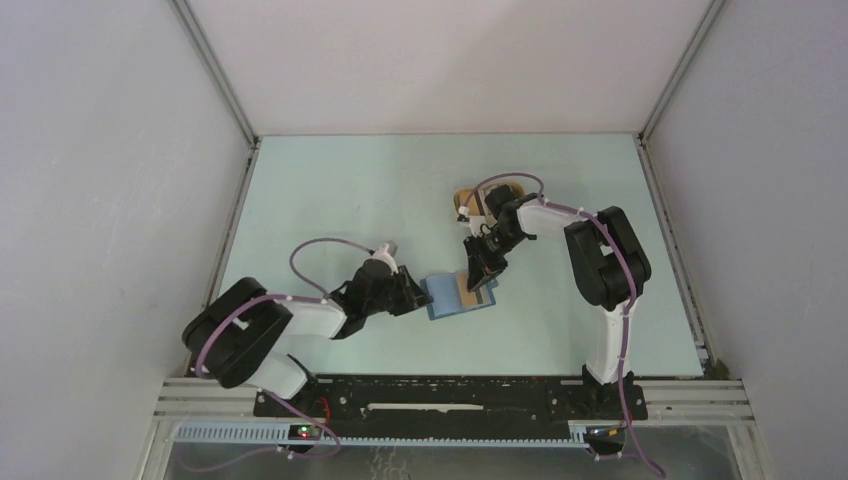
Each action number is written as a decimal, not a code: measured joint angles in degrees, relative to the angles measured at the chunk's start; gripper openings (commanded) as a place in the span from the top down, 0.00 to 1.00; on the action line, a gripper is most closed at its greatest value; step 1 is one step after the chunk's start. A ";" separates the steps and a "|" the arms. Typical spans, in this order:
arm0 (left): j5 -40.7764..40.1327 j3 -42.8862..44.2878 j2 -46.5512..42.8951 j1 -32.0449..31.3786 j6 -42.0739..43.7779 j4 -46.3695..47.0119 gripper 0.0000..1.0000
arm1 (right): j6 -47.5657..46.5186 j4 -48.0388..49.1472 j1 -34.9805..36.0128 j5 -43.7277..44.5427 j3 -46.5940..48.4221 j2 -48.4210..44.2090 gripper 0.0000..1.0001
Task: Put the credit cards into the card holder
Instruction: Turn over the card slot in the card holder.
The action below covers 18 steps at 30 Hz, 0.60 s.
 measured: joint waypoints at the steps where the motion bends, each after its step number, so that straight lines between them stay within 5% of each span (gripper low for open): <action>1: -0.70 -0.72 -1.11 0.09 0.07 -0.59 0.61 | -0.11 0.00 0.15 0.20 0.00 -0.17 0.72; 10: -7.93 -2.25 -21.46 0.37 7.10 -12.68 0.55 | -5.20 0.44 0.66 1.11 -0.02 -4.20 0.69; 18: -7.54 -2.32 -35.15 0.37 13.92 -10.78 0.45 | -10.43 -0.02 0.81 -2.36 -0.02 -9.75 0.69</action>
